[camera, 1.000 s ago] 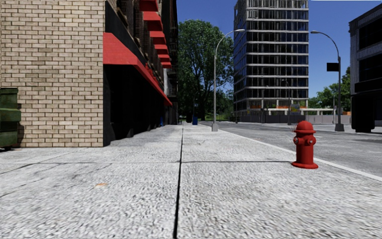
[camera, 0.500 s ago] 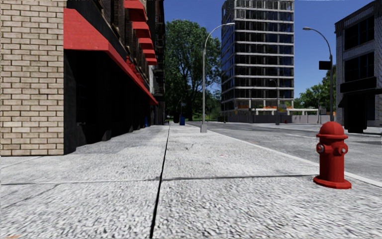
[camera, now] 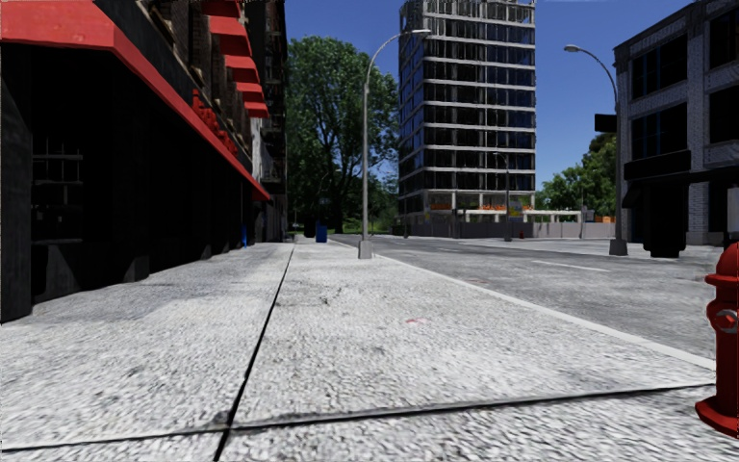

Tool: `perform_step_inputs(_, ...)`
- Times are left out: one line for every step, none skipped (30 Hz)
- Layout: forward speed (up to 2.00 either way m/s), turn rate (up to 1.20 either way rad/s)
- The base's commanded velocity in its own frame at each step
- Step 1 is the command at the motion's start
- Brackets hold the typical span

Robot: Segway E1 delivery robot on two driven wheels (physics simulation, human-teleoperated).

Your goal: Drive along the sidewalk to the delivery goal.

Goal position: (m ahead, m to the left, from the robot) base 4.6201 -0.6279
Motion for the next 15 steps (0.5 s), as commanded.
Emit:
perform_step_inputs(1.89,-0.30)
perform_step_inputs(1.82,-0.30)
perform_step_inputs(1.76,-0.26)
perform_step_inputs(1.75,-0.19)
perform_step_inputs(1.74,-0.18)
perform_step_inputs(1.74,-0.18)
perform_step_inputs(1.73,-0.17)
perform_step_inputs(1.73,-0.17)
perform_step_inputs(1.73,-0.20)
perform_step_inputs(1.72,-0.26)
perform_step_inputs(1.69,-0.29)
perform_step_inputs(1.69,-0.29)
perform_step_inputs(1.64,-0.32)
perform_step_inputs(1.59,-0.34)
perform_step_inputs(1.58,-0.35)
